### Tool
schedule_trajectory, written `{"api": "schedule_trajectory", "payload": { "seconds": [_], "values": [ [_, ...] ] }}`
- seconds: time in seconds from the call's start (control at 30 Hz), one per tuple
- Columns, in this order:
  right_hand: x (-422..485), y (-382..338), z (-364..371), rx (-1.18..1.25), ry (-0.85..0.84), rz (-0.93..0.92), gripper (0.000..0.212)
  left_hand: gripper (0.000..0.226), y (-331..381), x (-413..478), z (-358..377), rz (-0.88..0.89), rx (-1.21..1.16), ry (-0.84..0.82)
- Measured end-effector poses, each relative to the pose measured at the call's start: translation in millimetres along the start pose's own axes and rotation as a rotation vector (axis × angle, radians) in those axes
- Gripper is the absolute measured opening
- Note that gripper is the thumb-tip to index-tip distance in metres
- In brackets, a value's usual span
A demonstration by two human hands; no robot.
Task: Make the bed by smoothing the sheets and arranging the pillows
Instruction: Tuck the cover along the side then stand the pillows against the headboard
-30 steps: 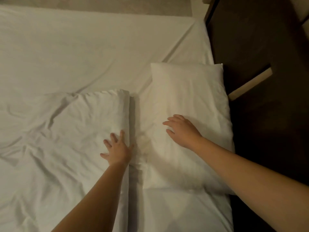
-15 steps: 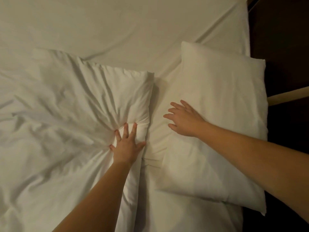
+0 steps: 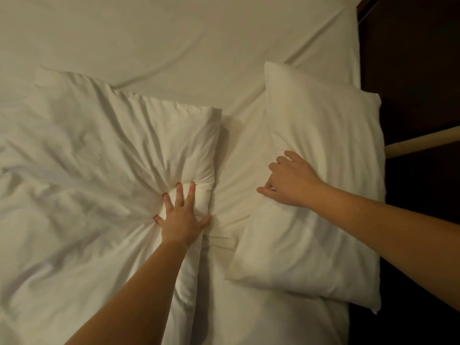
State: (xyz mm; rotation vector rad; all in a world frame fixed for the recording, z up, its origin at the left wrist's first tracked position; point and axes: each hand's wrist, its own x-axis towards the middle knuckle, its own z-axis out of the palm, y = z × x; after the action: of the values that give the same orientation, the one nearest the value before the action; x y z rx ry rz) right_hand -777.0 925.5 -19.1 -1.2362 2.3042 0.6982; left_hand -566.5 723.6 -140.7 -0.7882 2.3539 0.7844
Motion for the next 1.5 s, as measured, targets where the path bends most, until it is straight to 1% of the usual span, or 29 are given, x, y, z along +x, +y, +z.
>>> {"api": "schedule_trajectory", "payload": {
  "seconds": [0.07, 0.1, 0.2, 0.33, 0.37, 0.4, 0.43, 0.5, 0.53, 0.57, 0.63, 0.7, 0.8, 0.87, 0.97, 1.03, 1.13, 1.23, 1.33, 1.37, 1.4, 1.5],
  "values": [
    [-22.5, 12.9, -10.2, -0.001, 0.014, 0.055, 0.062, 0.118, 2.2, -5.9, 2.6, -0.018, 0.048, 0.009],
    [-35.1, 19.7, -16.9, 0.001, 0.015, 0.089, 0.063, 0.12, 3.6, -9.8, 3.5, -0.024, 0.065, 0.024],
    [-73.0, 39.2, -37.7, 0.016, -0.008, 0.194, 0.072, 0.11, 5.5, -23.0, 5.5, -0.029, 0.092, 0.089],
    [-122.7, 69.2, -56.1, 0.007, -0.074, 0.374, 0.099, 0.096, 16.1, -41.2, 8.3, -0.091, 0.102, 0.118],
    [-135.4, 76.8, -58.8, -0.004, -0.108, 0.433, 0.101, 0.093, 20.6, -46.2, 7.9, -0.114, 0.097, 0.118],
    [-147.6, 84.1, -60.4, -0.025, -0.149, 0.489, 0.099, 0.094, 24.0, -50.4, 7.6, -0.133, 0.09, 0.107],
    [-158.8, 91.1, -60.0, -0.057, -0.195, 0.537, 0.091, 0.095, 28.0, -54.2, 5.6, -0.143, 0.078, 0.097],
    [-178.8, 101.7, -55.4, -0.138, -0.26, 0.601, 0.07, 0.095, 32.0, -58.3, 1.4, -0.138, 0.089, 0.094],
    [-187.0, 105.6, -50.5, -0.185, -0.263, 0.612, 0.062, 0.091, 33.8, -58.9, -0.6, -0.127, 0.104, 0.1],
    [-194.4, 108.7, -43.5, -0.219, -0.244, 0.613, 0.057, 0.086, 34.6, -58.0, -2.4, -0.118, 0.116, 0.108],
    [-209.6, 113.4, -24.4, -0.219, -0.155, 0.587, 0.06, 0.08, 34.3, -54.6, -4.4, -0.098, 0.126, 0.162],
    [-227.8, 119.2, -1.6, -0.112, -0.048, 0.54, 0.071, 0.079, 36.0, -54.2, -5.7, -0.064, 0.157, 0.185],
    [-252.8, 134.6, 23.4, 0.054, 0.091, 0.517, 0.077, 0.077, 47.6, -69.1, -16.0, 0.002, 0.172, 0.198],
    [-266.9, 148.8, 34.0, 0.104, 0.09, 0.548, 0.086, 0.079, 57.2, -85.0, -28.4, 0.052, 0.152, 0.244],
    [-285.4, 166.2, 46.1, 0.18, 0.089, 0.567, 0.089, 0.076, 71.2, -99.1, -53.4, 0.079, 0.144, 0.328],
    [-289.9, 172.4, 49.5, 0.212, 0.087, 0.562, 0.09, 0.07, 87.9, -101.8, -77.1, 0.102, 0.158, 0.389],
    [-281.8, 178.2, 47.3, 0.274, 0.058, 0.55, 0.091, 0.06, 130.9, -102.4, -121.3, 0.144, 0.175, 0.489],
    [-275.4, 178.3, 48.5, 0.331, 0.055, 0.553, 0.093, 0.052, 199.6, -102.4, -156.7, 0.214, 0.143, 0.568],
    [-275.6, 175.6, 50.5, 0.368, 0.059, 0.553, 0.095, 0.061, 285.3, -97.6, -154.5, 0.338, 0.126, 0.597],
    [-276.2, 176.0, 49.3, 0.379, 0.066, 0.552, 0.095, 0.064, 315.8, -93.8, -145.4, 0.378, 0.118, 0.569],
    [-276.7, 177.4, 47.5, 0.387, 0.078, 0.552, 0.095, 0.066, 347.3, -89.3, -132.9, 0.413, 0.097, 0.507],
    [-278.2, 181.8, 43.5, 0.406, 0.094, 0.549, 0.095, 0.077, 426.6, -73.8, -82.0, 0.465, -0.015, 0.188]
  ]
}}
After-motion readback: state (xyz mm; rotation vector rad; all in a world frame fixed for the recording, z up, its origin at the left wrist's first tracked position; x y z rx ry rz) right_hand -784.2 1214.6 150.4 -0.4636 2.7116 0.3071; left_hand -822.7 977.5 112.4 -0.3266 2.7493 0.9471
